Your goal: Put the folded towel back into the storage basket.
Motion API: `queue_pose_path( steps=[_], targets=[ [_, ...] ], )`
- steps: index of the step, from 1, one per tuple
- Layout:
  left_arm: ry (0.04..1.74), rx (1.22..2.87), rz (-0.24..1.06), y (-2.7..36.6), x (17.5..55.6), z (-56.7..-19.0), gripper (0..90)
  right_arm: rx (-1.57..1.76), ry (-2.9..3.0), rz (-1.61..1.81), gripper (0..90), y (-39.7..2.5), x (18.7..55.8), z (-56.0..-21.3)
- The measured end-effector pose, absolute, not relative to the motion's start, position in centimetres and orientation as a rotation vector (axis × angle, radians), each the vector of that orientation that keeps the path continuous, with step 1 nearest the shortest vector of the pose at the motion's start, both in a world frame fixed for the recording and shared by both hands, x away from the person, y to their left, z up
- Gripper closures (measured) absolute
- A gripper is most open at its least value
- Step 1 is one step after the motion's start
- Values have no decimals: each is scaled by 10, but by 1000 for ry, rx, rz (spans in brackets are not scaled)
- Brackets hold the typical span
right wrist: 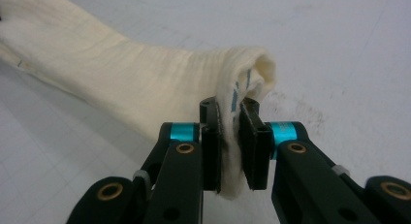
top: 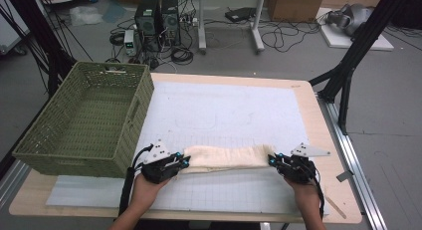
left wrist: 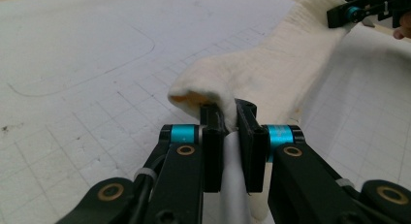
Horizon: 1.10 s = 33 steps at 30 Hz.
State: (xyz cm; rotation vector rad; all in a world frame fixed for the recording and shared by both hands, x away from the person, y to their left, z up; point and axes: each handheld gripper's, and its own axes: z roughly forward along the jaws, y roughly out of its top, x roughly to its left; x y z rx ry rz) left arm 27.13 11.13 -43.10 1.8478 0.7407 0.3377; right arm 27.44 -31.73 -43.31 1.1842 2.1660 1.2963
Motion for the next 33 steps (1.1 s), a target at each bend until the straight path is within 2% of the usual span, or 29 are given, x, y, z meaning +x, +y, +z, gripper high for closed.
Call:
queue_pose_path(
  steps=[33],
  targets=[
    [652,1720,425,139,248,-391,823,964,2065,1500,811,-308,280,-399]
  ],
)
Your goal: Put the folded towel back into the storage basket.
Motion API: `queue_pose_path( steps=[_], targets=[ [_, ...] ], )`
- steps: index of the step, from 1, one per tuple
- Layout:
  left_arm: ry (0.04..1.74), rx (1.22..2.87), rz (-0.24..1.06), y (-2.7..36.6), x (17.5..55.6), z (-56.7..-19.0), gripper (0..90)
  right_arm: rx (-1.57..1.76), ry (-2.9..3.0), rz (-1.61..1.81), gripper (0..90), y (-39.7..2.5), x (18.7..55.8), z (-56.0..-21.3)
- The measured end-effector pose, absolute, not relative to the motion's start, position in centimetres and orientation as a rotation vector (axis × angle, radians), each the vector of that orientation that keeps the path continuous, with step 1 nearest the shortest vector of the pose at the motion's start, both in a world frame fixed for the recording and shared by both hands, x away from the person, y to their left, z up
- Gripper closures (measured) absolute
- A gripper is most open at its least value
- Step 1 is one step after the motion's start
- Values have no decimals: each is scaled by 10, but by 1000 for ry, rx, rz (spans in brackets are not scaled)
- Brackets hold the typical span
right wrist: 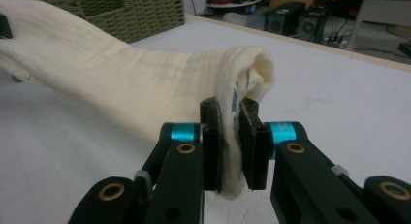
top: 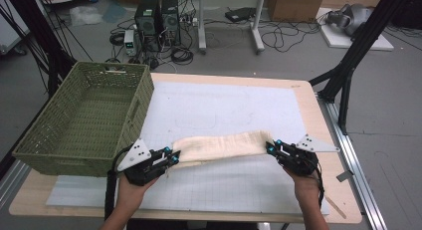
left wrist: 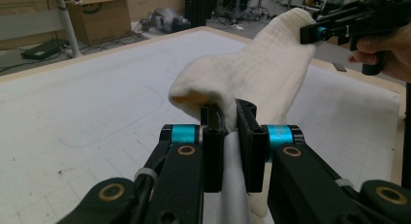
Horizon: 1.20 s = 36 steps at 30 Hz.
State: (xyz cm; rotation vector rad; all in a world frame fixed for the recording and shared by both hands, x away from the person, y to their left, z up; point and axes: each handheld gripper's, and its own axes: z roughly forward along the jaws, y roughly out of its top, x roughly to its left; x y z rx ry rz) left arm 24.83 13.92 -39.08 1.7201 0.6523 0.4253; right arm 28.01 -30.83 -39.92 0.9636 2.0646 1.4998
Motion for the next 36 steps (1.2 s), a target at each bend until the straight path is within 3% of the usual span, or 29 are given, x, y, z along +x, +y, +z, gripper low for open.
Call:
queue_pose_path(
  steps=[36],
  targets=[
    [666,1617,518,170,247,-362,827,830,2054,1504,810,-268,327,-346]
  ],
)
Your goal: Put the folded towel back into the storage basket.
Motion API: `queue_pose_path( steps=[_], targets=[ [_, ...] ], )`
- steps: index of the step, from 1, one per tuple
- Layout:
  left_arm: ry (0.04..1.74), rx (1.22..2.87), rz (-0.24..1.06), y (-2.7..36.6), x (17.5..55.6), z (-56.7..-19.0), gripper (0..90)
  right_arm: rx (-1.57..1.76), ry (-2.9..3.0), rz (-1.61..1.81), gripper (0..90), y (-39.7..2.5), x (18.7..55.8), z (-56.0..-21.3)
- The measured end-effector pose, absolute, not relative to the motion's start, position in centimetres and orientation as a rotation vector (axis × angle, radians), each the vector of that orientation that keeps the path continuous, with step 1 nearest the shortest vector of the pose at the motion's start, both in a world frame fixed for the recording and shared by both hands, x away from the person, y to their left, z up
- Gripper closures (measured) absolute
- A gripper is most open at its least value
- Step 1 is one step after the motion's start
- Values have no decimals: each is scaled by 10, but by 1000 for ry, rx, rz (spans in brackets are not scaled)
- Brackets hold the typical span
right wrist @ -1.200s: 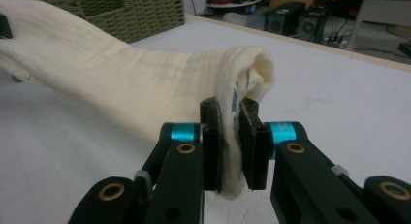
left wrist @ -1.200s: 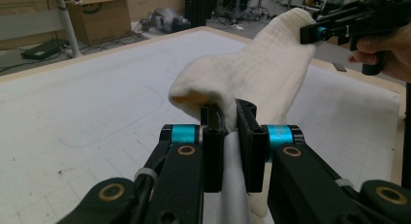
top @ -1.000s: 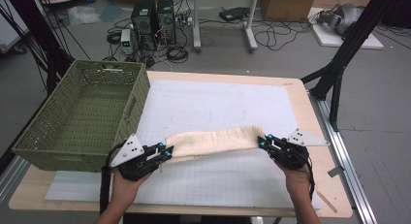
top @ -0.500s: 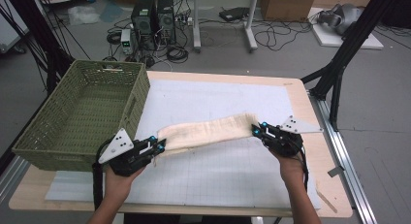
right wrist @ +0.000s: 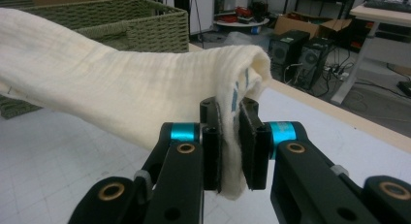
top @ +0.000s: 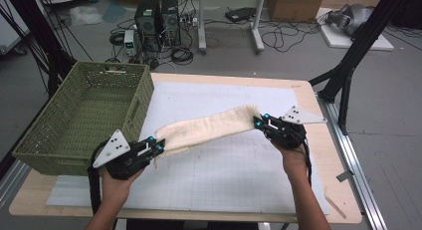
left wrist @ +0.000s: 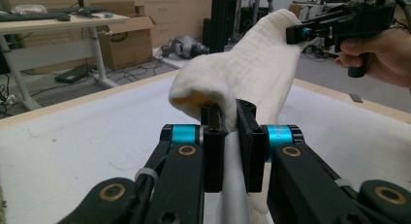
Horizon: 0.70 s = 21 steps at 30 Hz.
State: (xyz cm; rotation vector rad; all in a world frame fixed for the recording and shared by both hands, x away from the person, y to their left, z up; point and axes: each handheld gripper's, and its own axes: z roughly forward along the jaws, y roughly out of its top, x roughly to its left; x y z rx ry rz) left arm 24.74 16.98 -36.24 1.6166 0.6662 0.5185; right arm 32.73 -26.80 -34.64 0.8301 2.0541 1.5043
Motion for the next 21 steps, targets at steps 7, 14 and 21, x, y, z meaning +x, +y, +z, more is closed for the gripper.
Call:
queue_pose_path(
  steps=[7,14,21],
  targets=[
    [669,1591,538,176,246,-357,829,798,2053,1502,811,-257,341,-333],
    [661,1572,558,181,244,-349,829,781,2044,1505,811,-244,356,-320],
    [663,1550,595,189,241,-341,830,753,2042,1496,811,-227,373,-302]
  ],
)
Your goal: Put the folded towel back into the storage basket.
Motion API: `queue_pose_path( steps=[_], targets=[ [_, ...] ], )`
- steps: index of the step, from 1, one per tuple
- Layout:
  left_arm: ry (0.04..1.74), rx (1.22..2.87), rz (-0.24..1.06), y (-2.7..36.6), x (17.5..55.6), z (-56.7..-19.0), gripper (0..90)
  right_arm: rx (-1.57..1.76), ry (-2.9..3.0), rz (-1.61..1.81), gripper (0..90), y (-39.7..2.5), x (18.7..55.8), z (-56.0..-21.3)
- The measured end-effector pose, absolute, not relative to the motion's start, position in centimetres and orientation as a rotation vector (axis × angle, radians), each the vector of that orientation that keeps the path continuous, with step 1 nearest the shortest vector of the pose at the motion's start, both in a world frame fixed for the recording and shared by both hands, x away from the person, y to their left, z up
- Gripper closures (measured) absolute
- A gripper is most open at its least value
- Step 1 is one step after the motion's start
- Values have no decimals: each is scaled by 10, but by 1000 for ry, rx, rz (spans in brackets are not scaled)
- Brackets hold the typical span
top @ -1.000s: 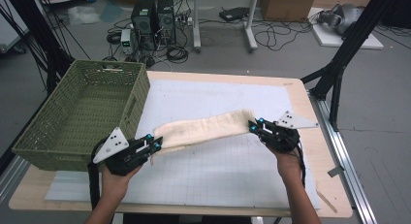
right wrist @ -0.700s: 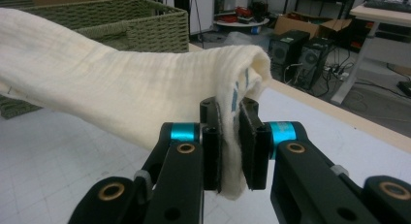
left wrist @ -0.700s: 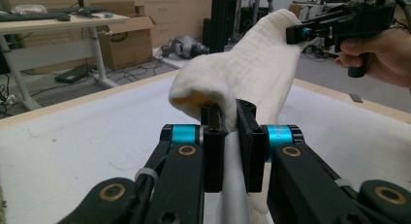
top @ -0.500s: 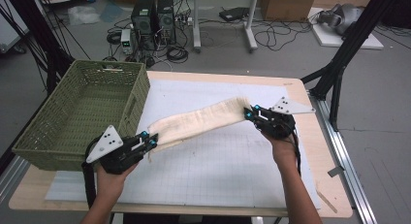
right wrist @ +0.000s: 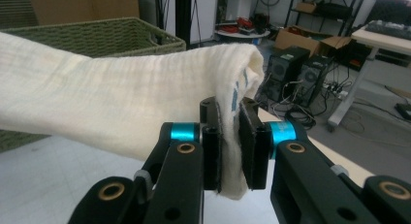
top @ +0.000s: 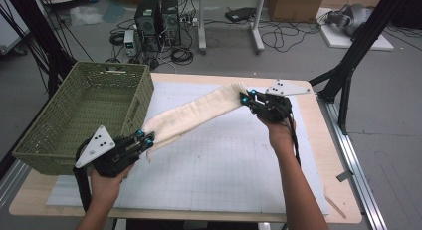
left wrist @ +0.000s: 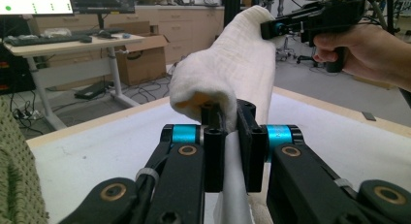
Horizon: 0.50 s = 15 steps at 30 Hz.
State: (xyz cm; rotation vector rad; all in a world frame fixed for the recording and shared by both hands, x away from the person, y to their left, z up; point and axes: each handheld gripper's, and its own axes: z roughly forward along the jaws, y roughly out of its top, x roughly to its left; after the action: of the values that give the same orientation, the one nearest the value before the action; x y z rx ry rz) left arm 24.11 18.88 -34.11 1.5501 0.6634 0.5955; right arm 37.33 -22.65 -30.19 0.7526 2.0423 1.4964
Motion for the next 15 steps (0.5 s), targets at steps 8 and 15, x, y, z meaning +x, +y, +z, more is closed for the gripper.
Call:
queue_pose_path(
  steps=[8,15],
  targets=[
    [670,1532,640,197,239,-336,831,734,2033,1517,811,-209,385,-292],
    [680,1520,678,205,237,-332,831,721,2051,1524,811,-192,399,-288]
  ],
)
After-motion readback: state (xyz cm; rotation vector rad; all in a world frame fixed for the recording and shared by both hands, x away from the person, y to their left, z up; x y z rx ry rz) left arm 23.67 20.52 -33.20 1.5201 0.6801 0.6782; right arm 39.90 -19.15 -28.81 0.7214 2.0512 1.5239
